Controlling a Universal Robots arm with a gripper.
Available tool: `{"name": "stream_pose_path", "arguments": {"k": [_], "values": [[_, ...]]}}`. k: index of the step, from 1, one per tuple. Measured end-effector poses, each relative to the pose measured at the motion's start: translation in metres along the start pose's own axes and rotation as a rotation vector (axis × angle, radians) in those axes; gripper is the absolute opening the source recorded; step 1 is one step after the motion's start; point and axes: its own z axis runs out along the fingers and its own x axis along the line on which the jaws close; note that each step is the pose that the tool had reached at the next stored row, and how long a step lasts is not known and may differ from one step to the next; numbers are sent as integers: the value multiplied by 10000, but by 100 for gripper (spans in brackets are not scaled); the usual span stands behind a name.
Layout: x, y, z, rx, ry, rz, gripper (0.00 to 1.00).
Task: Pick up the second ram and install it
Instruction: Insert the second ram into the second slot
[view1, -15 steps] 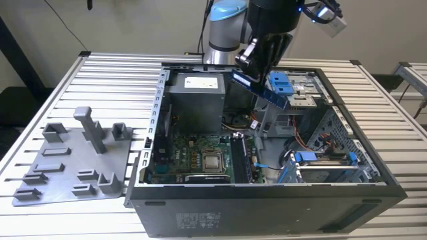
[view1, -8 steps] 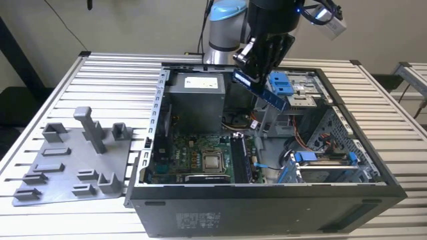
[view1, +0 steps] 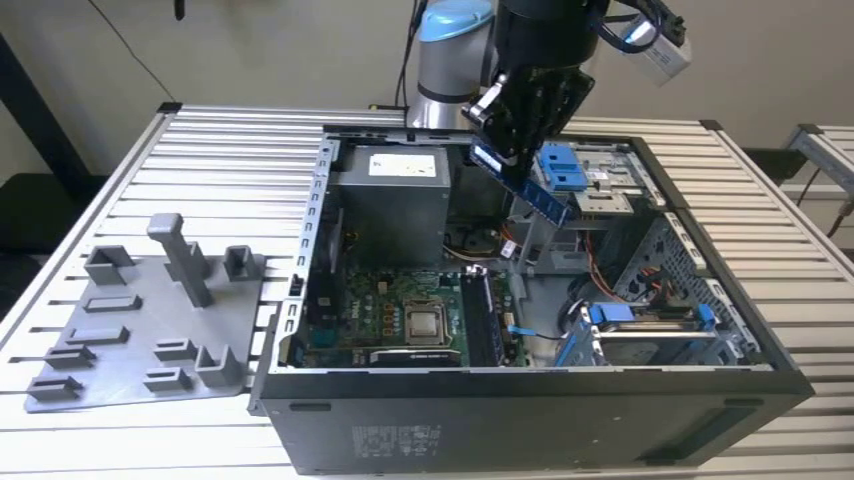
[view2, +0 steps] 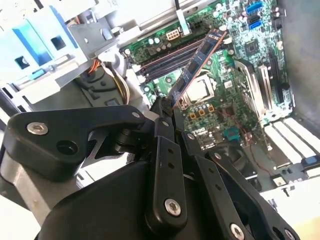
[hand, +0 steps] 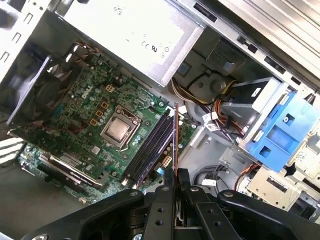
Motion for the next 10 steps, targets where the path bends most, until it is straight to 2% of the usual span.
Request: {"name": "stream_pose_path", "arguments": {"k": [10], "values": [[1, 0, 14, 39, 29, 1116, 14]]}}
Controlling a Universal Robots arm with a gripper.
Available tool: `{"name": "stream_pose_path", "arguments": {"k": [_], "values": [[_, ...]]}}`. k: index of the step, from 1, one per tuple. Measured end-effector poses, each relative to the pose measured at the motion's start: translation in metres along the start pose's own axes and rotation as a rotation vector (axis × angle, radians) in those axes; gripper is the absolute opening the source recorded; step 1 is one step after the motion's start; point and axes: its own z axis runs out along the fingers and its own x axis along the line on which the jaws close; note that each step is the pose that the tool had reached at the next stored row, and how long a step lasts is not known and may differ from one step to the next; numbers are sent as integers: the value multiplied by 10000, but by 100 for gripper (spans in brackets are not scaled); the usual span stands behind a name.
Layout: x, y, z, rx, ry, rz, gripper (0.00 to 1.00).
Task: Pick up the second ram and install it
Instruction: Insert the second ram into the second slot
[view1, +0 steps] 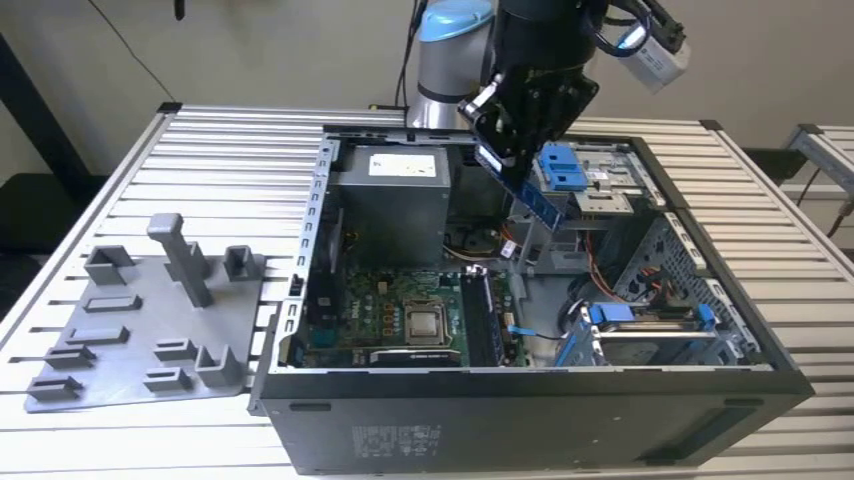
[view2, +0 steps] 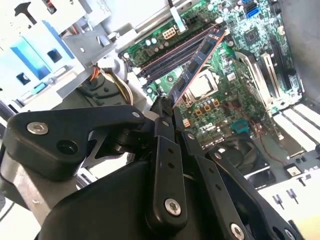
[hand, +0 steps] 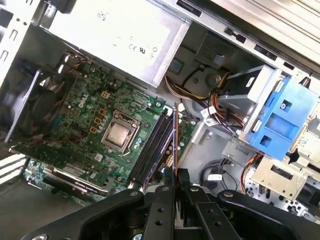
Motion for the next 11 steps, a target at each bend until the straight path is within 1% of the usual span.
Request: {"name": "stream_pose_path", "arguments": {"k": [4, 11], "values": [[1, -2, 7, 16, 5, 417, 14], [4, -7, 18, 51, 9, 1275, 14]]}}
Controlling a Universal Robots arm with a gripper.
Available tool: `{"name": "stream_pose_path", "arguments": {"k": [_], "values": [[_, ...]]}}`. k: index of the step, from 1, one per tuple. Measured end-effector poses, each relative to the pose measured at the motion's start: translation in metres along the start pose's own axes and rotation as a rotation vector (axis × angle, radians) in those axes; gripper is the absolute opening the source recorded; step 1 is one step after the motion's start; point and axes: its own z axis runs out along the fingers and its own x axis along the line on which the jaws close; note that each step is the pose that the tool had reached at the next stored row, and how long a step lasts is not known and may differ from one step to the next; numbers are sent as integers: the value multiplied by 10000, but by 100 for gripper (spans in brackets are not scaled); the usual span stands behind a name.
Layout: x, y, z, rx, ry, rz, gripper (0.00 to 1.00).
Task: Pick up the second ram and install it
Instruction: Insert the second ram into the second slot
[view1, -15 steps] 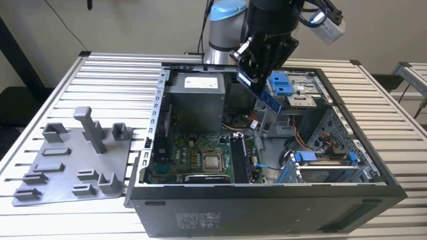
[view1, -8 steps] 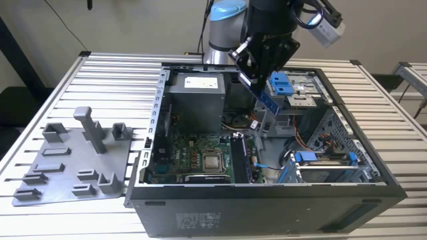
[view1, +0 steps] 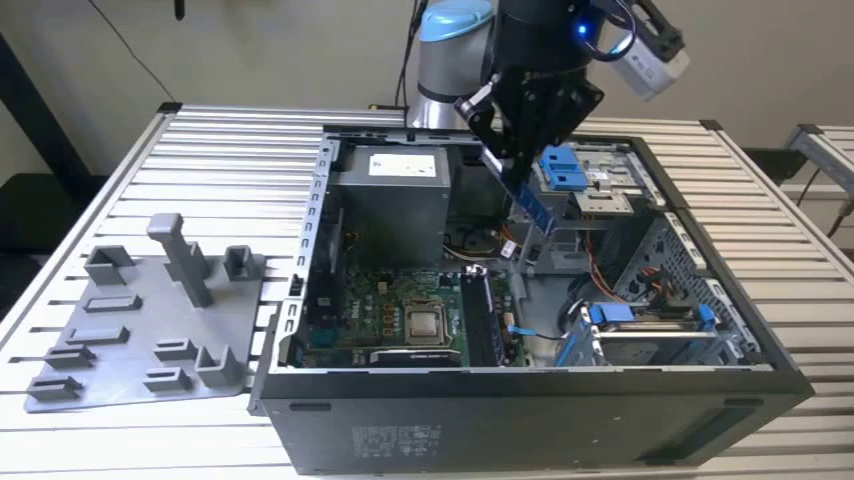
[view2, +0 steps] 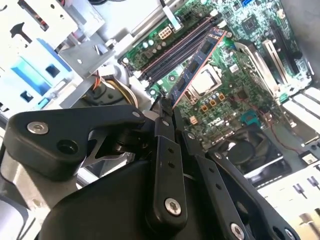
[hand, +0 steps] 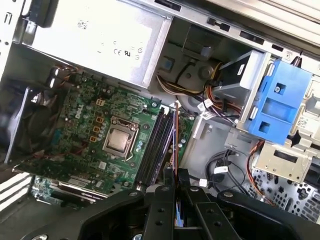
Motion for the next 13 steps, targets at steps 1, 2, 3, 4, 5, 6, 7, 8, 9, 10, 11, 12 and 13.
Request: {"name": "stream_pose_path", "arguments": {"k": [1, 2, 3, 4, 5, 6, 7, 8, 9, 10, 11, 12, 13], "values": [[0, -1, 1, 6, 1, 125, 14], [1, -2, 3, 11, 2, 245, 14], [1, -3, 4, 16, 2, 366, 14], [1, -3, 5, 21, 3, 499, 14], [2, -4, 6, 27, 4, 617, 14], [2, -5, 8, 31, 4, 739, 14], [2, -6, 9, 37, 5, 861, 14], [2, -6, 10, 41, 5, 983, 14], [3, -7, 12, 46, 6, 1117, 14], [3, -8, 13, 52, 7, 1236, 14], [3, -8, 14, 57, 8, 1359, 14], [3, -9, 15, 62, 9, 1480, 14], [4, -9, 16, 67, 9, 1604, 14]]}}
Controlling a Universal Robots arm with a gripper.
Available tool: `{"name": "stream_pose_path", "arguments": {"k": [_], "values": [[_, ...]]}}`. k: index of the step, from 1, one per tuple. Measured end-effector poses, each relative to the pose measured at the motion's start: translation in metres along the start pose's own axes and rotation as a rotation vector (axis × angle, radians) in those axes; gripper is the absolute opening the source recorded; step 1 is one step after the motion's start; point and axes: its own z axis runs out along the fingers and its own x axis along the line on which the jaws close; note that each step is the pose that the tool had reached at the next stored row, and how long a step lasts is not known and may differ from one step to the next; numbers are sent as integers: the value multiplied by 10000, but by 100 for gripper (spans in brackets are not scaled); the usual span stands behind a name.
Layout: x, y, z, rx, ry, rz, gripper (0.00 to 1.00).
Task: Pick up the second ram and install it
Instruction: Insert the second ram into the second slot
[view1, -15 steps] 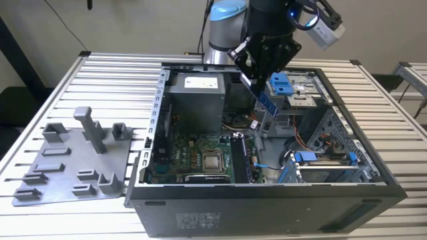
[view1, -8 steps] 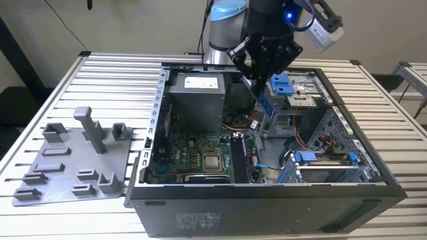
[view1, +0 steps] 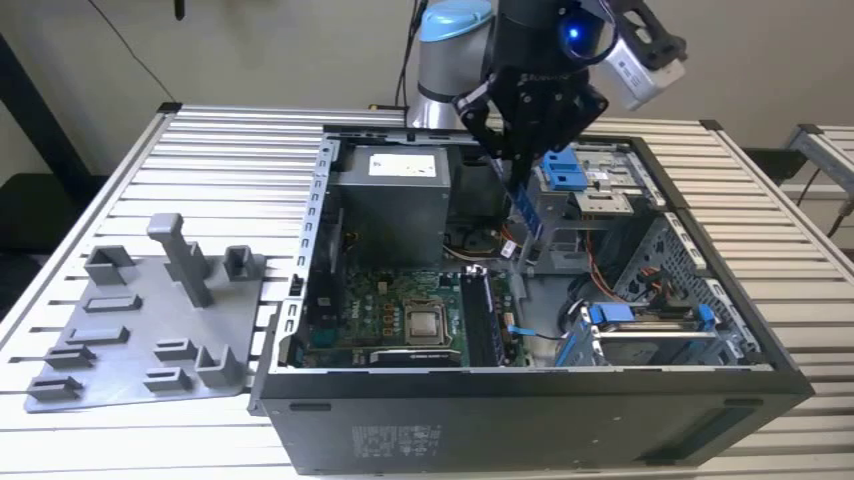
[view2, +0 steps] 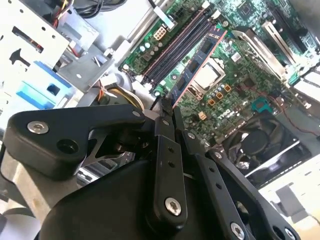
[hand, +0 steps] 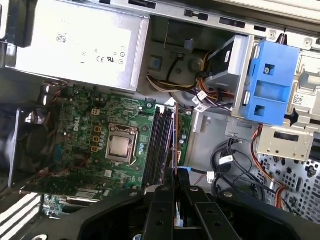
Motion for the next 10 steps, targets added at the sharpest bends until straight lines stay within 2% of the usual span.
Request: {"name": "stream_pose_path", "arguments": {"k": [10], "values": [[1, -6, 12, 50, 7, 1231, 14]]}}
